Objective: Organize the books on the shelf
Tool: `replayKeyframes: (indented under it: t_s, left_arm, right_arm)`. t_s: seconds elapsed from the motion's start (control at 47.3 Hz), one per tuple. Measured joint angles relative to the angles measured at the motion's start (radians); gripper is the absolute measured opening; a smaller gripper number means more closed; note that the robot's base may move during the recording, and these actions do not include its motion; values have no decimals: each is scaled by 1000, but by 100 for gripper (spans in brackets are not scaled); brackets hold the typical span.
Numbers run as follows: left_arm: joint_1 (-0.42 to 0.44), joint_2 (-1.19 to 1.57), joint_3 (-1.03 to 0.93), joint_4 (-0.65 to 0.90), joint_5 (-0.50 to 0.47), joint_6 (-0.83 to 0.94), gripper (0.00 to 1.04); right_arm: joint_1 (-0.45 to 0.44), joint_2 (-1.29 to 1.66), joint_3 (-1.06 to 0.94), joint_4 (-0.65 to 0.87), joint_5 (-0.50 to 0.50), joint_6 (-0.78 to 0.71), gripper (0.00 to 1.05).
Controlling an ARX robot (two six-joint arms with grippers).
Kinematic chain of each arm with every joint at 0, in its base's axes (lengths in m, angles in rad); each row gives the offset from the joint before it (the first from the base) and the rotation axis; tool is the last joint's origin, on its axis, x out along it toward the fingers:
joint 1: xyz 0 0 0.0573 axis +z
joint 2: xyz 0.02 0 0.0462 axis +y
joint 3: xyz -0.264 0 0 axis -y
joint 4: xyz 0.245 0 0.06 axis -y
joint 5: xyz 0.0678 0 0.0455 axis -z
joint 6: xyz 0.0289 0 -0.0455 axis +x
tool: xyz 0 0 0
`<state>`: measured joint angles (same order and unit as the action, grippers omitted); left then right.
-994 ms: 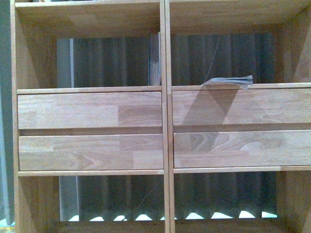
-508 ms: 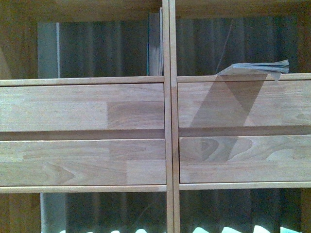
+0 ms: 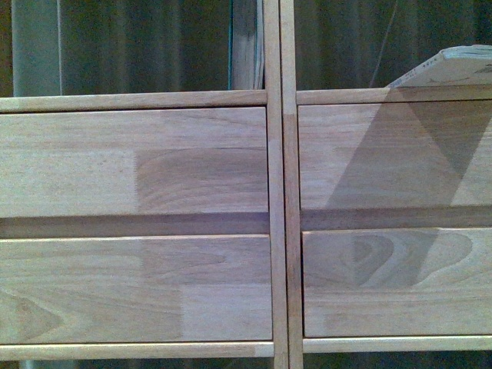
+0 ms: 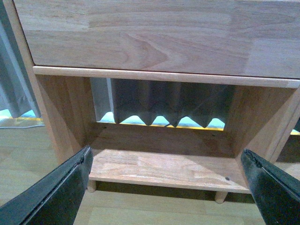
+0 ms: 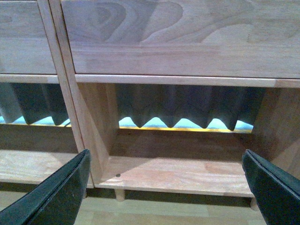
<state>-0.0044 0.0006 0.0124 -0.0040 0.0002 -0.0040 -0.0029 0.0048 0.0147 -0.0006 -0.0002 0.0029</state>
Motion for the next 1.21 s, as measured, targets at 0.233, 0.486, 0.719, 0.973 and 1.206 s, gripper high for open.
replayKeyframes:
  t_s: [0.233,0.486,0.719,0.973,1.206]
  left_arm:
    - [0,0,0,0,0,0,97]
    - [0,0,0,0,0,0,97]
    - [0,0,0,0,0,0,97]
    - [0,0,0,0,0,0,97]
    - [0,0,0,0,0,0,97]
  right_arm:
    - [1,0,0,0,-2,0,98]
    - [1,0,0,0,-3,0,98]
    - [1,0,0,0,-3,0,98]
    - [1,0,0,0,-3,0,98]
    - [1,0,0,0,-3,0,98]
